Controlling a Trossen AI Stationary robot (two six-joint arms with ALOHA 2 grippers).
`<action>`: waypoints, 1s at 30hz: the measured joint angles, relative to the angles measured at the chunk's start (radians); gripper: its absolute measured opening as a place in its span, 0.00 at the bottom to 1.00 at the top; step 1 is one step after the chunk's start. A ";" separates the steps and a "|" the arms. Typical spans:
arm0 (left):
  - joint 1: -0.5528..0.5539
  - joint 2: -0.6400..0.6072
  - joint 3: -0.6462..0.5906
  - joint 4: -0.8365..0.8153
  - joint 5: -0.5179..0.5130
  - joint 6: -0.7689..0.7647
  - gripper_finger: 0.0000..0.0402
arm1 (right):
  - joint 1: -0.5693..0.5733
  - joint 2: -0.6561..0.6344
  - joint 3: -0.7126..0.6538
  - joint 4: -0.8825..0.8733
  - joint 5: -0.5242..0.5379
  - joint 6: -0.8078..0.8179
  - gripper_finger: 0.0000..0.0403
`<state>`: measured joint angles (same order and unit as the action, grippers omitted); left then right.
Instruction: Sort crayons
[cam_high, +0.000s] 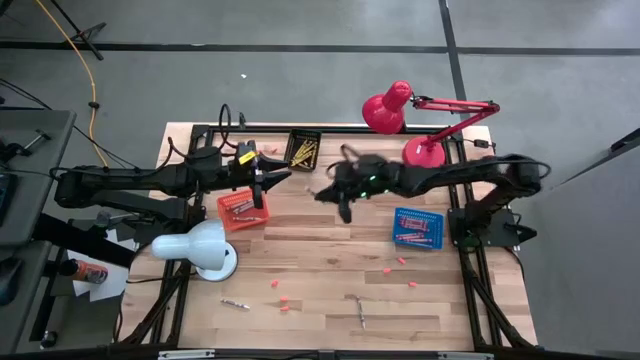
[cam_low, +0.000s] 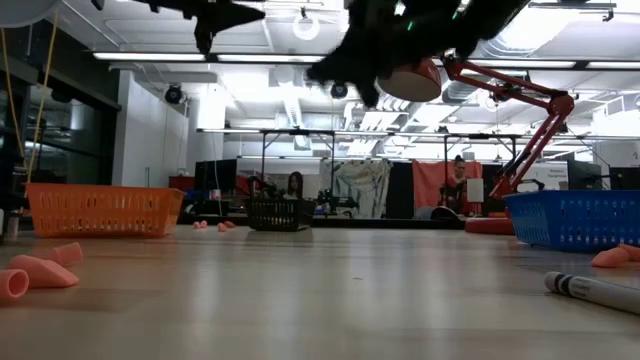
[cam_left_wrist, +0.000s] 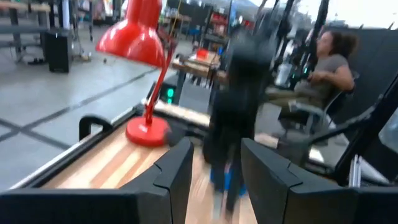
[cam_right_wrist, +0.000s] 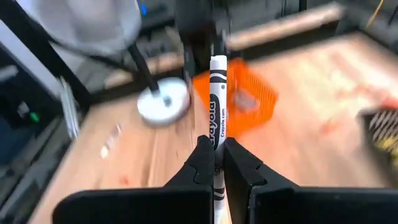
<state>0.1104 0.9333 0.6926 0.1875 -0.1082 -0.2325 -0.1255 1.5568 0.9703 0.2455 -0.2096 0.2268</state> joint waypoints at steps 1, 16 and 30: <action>0.000 0.000 0.000 0.020 0.000 0.000 0.31 | 0.006 0.039 0.000 0.009 0.000 0.002 0.00; 0.000 0.000 0.000 0.238 0.001 -0.077 0.31 | 0.037 0.619 0.327 0.539 -0.001 0.132 0.01; -0.001 -0.006 0.000 0.290 0.029 -0.330 0.31 | -0.014 0.897 0.729 0.487 -0.110 0.226 0.02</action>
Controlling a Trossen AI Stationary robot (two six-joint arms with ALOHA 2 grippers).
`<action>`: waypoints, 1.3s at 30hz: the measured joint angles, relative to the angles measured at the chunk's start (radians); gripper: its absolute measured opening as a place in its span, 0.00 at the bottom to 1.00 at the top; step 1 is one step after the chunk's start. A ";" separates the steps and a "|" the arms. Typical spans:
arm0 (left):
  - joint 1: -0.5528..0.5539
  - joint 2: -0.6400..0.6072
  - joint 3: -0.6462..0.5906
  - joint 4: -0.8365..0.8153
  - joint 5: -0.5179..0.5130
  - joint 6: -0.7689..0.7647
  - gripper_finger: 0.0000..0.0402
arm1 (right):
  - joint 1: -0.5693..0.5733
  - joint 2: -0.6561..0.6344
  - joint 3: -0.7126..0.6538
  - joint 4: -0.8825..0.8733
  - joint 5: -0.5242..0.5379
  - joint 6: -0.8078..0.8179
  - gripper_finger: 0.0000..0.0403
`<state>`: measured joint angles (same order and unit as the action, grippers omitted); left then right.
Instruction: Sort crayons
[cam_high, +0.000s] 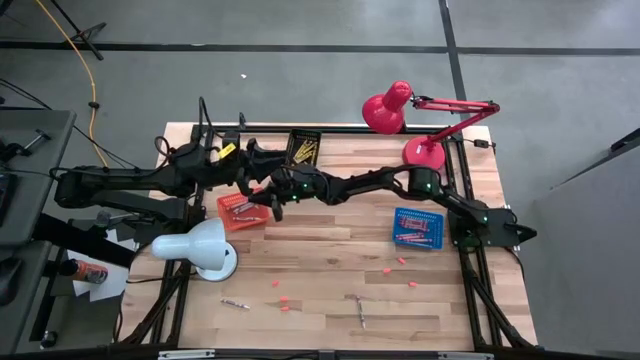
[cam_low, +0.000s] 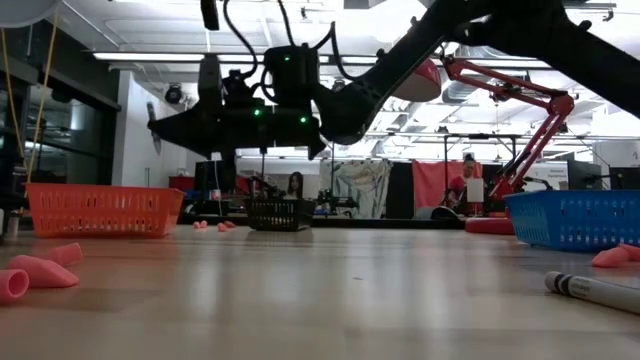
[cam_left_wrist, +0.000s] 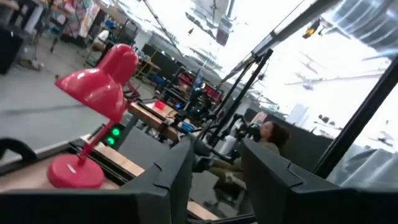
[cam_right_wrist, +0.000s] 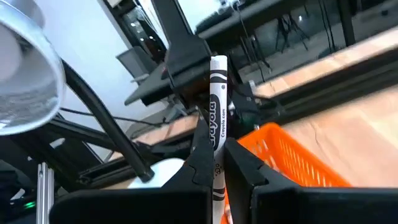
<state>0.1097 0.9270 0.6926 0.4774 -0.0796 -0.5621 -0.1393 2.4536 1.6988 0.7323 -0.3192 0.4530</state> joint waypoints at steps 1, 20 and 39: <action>0.000 0.000 0.000 -0.001 0.000 -0.020 0.31 | 0.002 0.003 0.005 -0.012 0.000 0.005 0.02; 0.001 0.000 0.000 0.000 -0.001 -0.056 0.31 | 0.047 0.002 0.008 -0.078 0.083 0.021 0.38; 0.001 -0.001 0.000 0.054 0.000 -0.062 0.31 | -0.138 -0.193 0.009 -0.493 -0.299 -0.040 0.42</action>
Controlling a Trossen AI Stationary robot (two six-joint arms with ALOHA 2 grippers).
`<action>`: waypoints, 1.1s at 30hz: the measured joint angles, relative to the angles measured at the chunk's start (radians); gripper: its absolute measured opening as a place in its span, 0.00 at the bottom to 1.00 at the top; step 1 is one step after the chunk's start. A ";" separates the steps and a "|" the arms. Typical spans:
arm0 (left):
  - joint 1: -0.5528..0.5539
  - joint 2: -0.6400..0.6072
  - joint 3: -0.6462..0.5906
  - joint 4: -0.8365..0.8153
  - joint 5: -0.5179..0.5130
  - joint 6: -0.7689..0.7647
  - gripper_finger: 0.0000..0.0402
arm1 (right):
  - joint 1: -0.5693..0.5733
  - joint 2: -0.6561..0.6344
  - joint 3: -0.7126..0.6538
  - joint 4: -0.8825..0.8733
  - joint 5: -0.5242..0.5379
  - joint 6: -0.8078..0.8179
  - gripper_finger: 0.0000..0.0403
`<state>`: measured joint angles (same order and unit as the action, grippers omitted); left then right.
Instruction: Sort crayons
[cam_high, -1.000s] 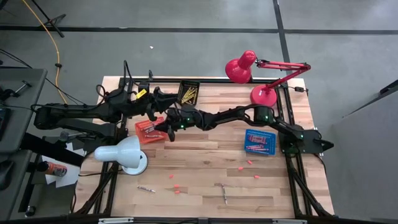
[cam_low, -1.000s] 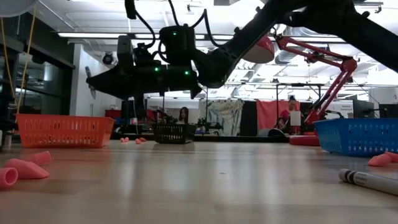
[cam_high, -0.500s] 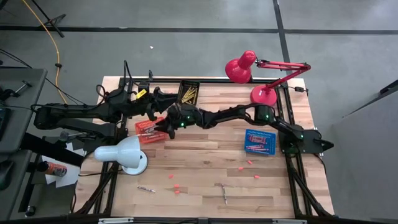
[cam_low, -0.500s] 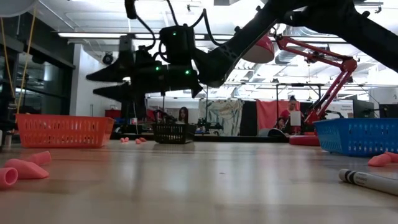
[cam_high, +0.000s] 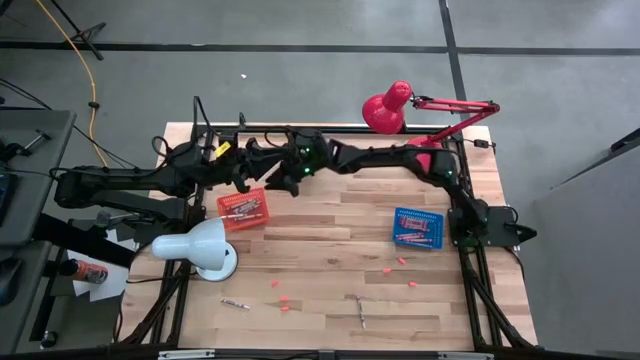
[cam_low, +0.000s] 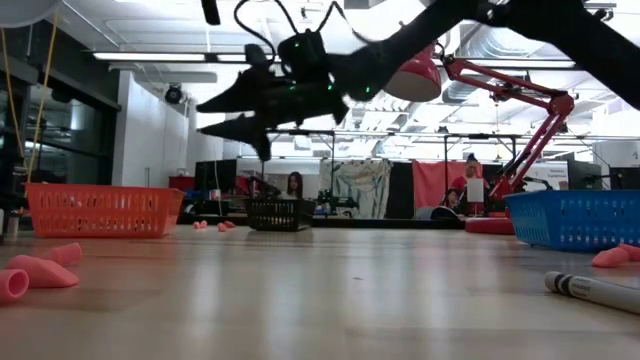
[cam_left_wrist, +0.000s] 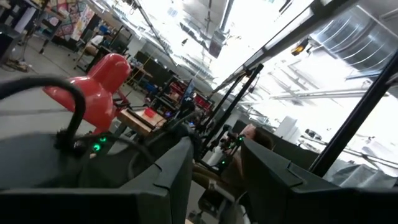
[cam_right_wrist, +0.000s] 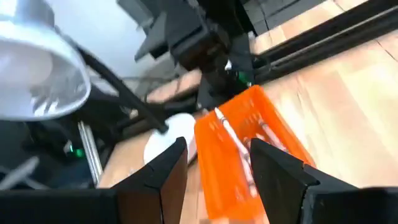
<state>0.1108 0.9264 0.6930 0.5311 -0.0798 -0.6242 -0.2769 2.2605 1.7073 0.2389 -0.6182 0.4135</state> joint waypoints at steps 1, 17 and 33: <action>0.000 0.000 0.000 -0.002 0.000 0.002 0.31 | -0.004 -0.016 0.000 -0.046 -0.004 -0.035 0.42; 0.000 0.000 0.000 -0.001 0.001 0.034 0.31 | 0.009 -0.162 -0.001 -0.698 -0.003 -0.360 0.42; 0.000 0.000 0.000 -0.002 0.001 0.060 0.31 | 0.010 -0.244 -0.001 -0.919 0.048 -0.422 0.42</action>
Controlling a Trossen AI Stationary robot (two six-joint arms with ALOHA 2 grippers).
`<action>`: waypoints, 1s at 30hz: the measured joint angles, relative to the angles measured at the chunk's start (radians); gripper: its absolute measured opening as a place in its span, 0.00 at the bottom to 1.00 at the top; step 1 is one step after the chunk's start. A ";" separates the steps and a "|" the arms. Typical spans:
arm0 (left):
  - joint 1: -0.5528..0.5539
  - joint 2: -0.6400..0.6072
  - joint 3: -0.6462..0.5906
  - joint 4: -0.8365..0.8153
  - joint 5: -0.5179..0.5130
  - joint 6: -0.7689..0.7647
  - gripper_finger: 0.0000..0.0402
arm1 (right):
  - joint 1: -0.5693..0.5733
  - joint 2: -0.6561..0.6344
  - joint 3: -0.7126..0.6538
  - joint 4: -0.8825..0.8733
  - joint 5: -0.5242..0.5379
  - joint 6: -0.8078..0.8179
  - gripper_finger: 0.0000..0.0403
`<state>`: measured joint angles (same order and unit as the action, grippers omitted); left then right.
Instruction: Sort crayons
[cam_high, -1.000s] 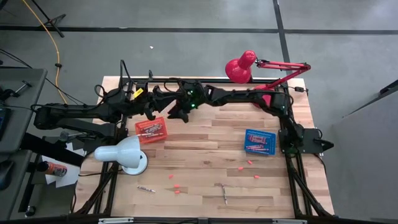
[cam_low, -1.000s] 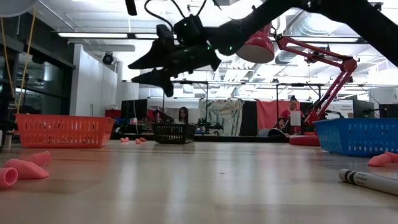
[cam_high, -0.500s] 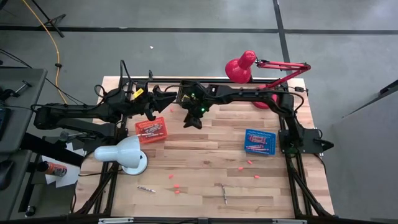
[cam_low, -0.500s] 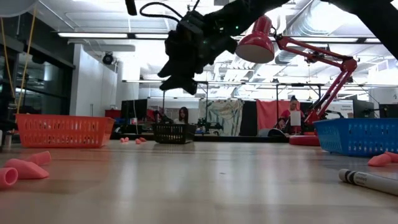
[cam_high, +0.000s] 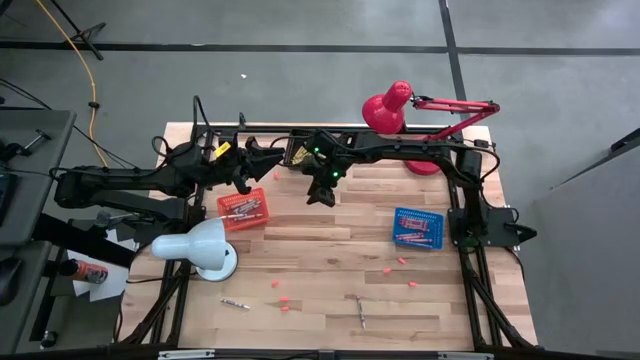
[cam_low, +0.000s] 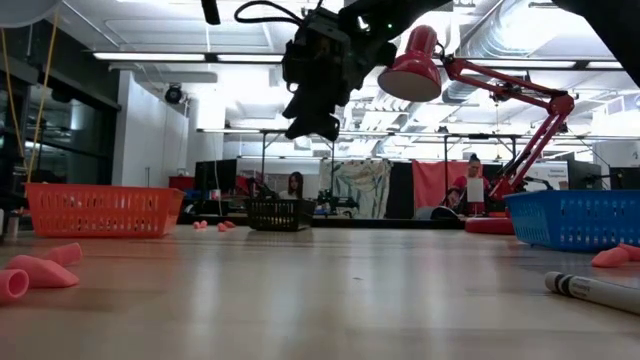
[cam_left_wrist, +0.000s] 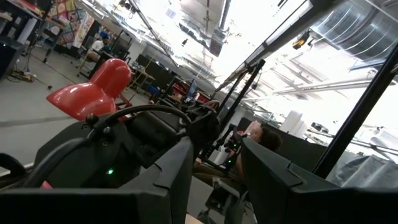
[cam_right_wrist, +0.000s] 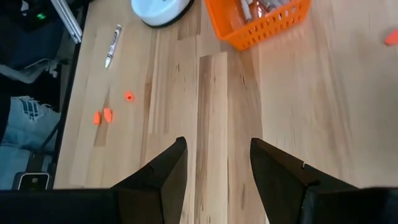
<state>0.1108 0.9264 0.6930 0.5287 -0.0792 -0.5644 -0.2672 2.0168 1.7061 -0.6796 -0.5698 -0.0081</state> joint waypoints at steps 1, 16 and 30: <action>0.000 0.000 0.000 -0.001 0.000 0.000 0.31 | 0.000 -0.002 0.000 -0.007 0.001 0.001 0.42; 0.000 0.000 0.000 -0.018 0.027 0.011 0.31 | 0.002 -0.002 0.000 -0.023 0.004 0.103 0.42; 0.000 0.001 0.000 -0.085 0.027 0.095 0.31 | 0.015 -0.002 0.000 -0.024 0.065 0.256 0.42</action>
<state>0.1108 0.9272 0.6931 0.4440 -0.0519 -0.4694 -0.2521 2.0148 1.7061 -0.7031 -0.5044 0.2477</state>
